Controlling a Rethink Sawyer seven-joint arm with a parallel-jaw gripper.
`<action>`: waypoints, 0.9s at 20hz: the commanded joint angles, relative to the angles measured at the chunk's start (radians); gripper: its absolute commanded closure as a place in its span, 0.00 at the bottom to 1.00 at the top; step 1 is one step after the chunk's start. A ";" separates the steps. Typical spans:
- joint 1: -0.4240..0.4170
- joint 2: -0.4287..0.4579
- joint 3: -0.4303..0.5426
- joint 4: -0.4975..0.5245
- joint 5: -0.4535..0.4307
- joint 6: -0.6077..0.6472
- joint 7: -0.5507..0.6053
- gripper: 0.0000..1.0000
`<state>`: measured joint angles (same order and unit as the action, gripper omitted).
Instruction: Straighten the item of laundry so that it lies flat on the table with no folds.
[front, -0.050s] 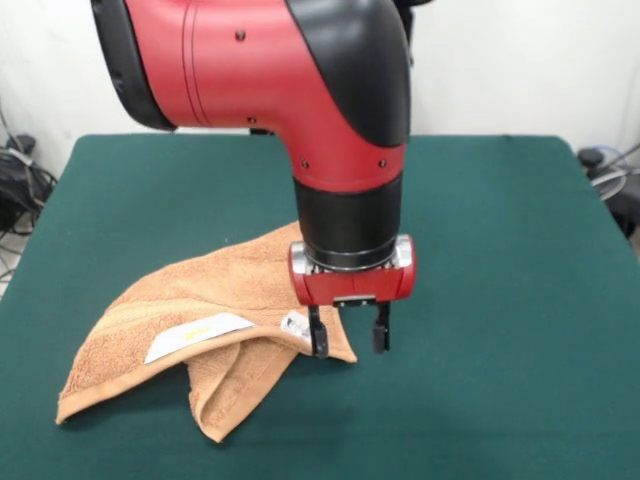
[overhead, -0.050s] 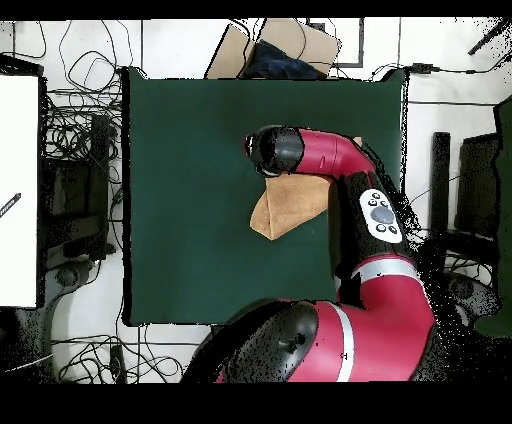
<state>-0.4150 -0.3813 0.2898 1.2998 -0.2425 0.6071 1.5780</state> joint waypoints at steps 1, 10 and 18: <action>0.012 0.039 -0.034 0.050 -0.057 0.026 0.036 0.00; 0.010 0.030 -0.031 0.056 -0.057 0.008 0.037 0.00; 0.008 0.014 -0.033 0.042 -0.055 0.032 0.025 0.00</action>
<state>-0.4153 -0.3565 0.2899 1.3009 -0.2424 0.6069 1.5780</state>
